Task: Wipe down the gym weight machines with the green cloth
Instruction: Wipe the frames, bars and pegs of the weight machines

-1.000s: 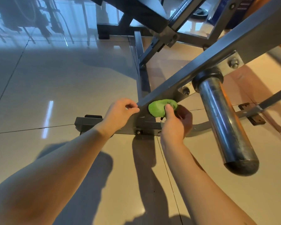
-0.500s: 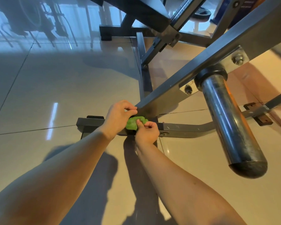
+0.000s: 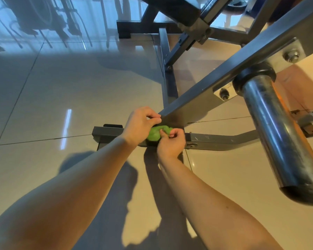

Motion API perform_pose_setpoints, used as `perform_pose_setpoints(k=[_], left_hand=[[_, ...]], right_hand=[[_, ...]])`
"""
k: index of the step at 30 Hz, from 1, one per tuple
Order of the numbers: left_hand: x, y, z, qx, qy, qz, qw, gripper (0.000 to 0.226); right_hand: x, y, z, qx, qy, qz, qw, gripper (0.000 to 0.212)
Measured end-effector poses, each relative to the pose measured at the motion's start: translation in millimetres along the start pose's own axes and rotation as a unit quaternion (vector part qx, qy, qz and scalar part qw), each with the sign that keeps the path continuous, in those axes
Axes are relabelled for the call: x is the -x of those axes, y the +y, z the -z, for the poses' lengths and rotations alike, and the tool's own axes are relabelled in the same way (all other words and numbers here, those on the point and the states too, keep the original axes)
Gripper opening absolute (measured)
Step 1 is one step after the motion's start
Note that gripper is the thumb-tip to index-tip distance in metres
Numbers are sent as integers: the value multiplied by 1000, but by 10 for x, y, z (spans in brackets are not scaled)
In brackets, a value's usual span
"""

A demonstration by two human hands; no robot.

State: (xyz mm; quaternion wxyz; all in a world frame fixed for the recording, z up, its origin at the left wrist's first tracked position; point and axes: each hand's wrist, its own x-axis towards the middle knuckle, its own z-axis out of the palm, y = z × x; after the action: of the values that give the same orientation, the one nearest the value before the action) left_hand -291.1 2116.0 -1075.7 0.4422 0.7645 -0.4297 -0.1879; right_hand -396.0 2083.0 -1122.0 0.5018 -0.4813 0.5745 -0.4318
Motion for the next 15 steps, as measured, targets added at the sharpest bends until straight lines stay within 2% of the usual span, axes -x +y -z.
perform_pose_setpoints(k=[5,7,12,15], left_hand=[[62,-80,-29,-10,-2,25,1000,6],[59,-122,-26,-11,1,24,1000,4],[23,-158,49,-21,-17,18,999,5],[-3,-201,70,-22,-35,14,999,10]], right_hand=[[62,254,-118,2,-32,-111,993,30],[-12,156,-27,13,-23,-89,996,33],[-180,-258,313,-96,14,-17,995,33],[-179,-182,251,-51,31,38,998,40]])
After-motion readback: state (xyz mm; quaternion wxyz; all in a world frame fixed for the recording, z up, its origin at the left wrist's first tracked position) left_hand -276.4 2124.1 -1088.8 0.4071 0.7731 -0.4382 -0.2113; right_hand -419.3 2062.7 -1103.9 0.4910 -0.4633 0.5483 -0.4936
